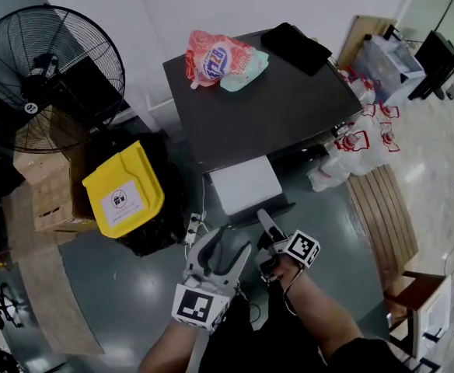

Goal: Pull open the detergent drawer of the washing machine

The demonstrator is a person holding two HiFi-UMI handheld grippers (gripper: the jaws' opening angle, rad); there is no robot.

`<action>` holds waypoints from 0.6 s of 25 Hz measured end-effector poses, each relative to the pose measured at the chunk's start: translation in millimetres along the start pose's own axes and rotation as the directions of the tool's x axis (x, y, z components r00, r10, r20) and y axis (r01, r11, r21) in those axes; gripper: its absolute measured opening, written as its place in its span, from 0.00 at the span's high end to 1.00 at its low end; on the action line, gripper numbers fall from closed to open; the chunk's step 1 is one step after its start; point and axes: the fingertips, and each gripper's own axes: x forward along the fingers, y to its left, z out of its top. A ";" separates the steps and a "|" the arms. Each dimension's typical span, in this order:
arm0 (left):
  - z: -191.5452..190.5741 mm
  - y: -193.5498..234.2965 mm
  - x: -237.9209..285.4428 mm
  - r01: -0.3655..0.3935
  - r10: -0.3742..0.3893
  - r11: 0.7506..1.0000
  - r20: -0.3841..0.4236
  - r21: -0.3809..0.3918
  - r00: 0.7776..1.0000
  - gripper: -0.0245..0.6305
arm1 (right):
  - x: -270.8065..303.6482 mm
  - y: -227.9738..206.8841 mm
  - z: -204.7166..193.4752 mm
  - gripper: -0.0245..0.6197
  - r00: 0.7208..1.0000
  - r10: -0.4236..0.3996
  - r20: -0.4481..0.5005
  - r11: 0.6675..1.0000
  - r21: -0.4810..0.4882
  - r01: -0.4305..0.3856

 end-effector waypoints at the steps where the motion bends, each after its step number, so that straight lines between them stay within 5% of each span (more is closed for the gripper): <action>1: 0.2 -1.1 -1.0 0.001 -0.001 1.000 0.002 0.000 1.000 0.63 | -1.0 0.2 -0.8 0.26 1.000 0.004 0.002 1.000 -0.003 -0.004; 15: -5.2 -5.5 -4.6 0.013 -0.013 1.000 0.000 -0.012 1.000 0.63 | -4.8 -0.8 -5.1 0.30 1.000 0.021 -0.015 0.999 -0.029 -0.021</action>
